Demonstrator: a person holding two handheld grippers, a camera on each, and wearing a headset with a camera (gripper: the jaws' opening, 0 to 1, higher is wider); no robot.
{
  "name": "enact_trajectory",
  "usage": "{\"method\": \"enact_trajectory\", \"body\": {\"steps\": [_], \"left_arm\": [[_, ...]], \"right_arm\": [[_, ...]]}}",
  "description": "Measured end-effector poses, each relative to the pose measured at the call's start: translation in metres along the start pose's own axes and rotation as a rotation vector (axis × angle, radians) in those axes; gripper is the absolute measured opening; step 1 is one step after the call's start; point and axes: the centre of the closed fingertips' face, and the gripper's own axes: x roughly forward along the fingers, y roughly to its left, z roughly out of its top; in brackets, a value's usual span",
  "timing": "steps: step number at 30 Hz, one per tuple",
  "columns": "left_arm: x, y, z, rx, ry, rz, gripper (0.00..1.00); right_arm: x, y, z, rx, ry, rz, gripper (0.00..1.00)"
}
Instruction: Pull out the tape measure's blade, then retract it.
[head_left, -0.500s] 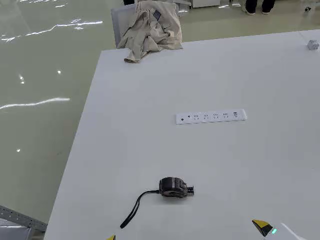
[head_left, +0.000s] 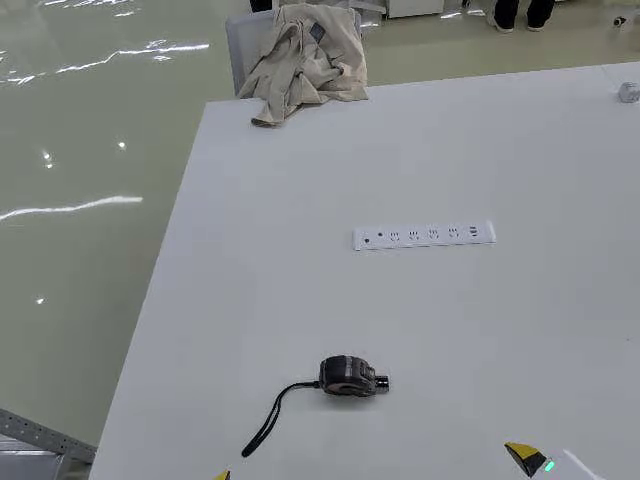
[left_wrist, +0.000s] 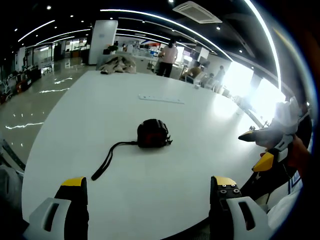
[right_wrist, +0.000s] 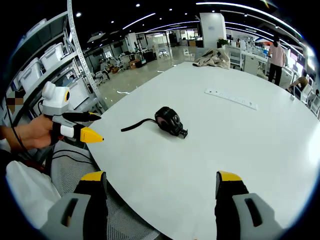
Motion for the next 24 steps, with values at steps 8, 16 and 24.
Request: {"method": "enact_trajectory", "body": {"steps": [8,16,24], "left_arm": [[0.0011,-0.0005,0.0011,0.002,-0.002,-0.001,1.00],[0.0034,-0.0029,0.0013,0.005,0.001,-0.004,1.00],[0.0071,-0.0047,0.0019,0.008,0.002,-0.011,1.00]], "right_arm": [[0.0011,-0.0009,-0.0008,-0.007,0.002,-0.001,0.92],[0.0008,-0.0022,-0.0004,-0.009,0.001,-0.005,0.92],[0.0019,-0.0054,0.0002,-0.016,0.006,-0.009,0.92]]}}
